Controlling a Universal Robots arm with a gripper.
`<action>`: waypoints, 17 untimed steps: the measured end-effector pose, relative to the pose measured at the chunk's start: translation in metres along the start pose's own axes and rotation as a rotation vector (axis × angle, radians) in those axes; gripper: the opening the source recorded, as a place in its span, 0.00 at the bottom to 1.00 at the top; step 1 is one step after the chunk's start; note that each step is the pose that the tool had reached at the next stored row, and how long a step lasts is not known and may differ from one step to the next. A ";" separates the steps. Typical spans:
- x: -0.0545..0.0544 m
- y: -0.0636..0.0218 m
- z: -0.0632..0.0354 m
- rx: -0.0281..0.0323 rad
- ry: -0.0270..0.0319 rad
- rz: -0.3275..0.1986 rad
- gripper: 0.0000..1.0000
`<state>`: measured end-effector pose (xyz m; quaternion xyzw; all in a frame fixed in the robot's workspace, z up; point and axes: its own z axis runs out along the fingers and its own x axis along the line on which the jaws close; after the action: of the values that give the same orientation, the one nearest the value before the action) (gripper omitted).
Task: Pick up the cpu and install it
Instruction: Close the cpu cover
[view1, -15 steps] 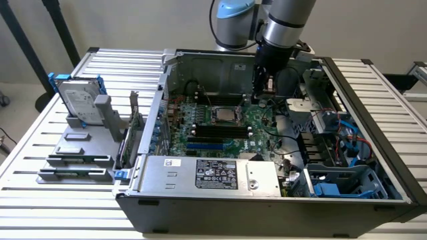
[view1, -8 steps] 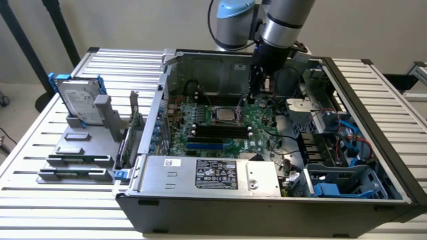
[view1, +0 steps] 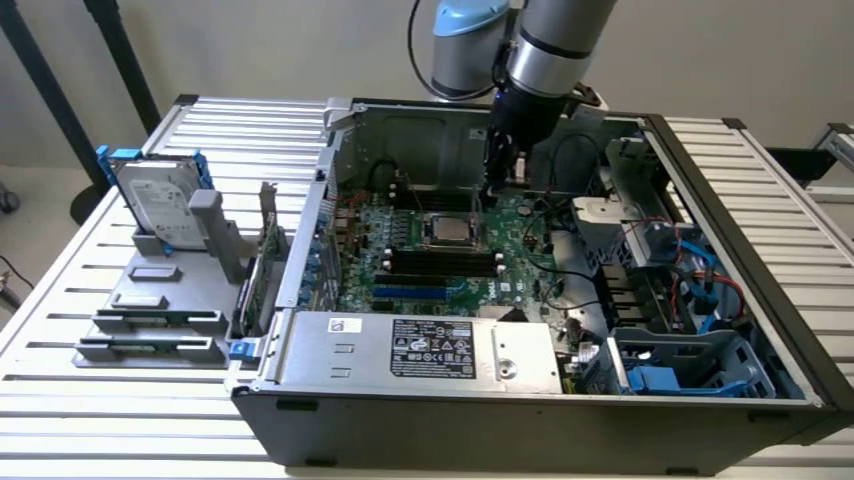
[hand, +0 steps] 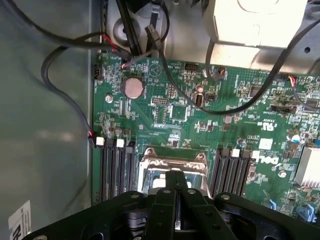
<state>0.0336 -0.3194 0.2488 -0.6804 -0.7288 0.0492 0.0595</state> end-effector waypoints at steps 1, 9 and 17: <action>0.000 -0.0023 0.0006 0.0008 0.0022 -0.001 0.11; 0.002 -0.0226 0.0054 0.0092 0.0208 -0.010 0.11; 0.003 -0.0453 0.0107 0.0167 0.0483 -0.017 0.11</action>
<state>-0.0129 -0.3194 0.2453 -0.6745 -0.7326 0.0383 0.0832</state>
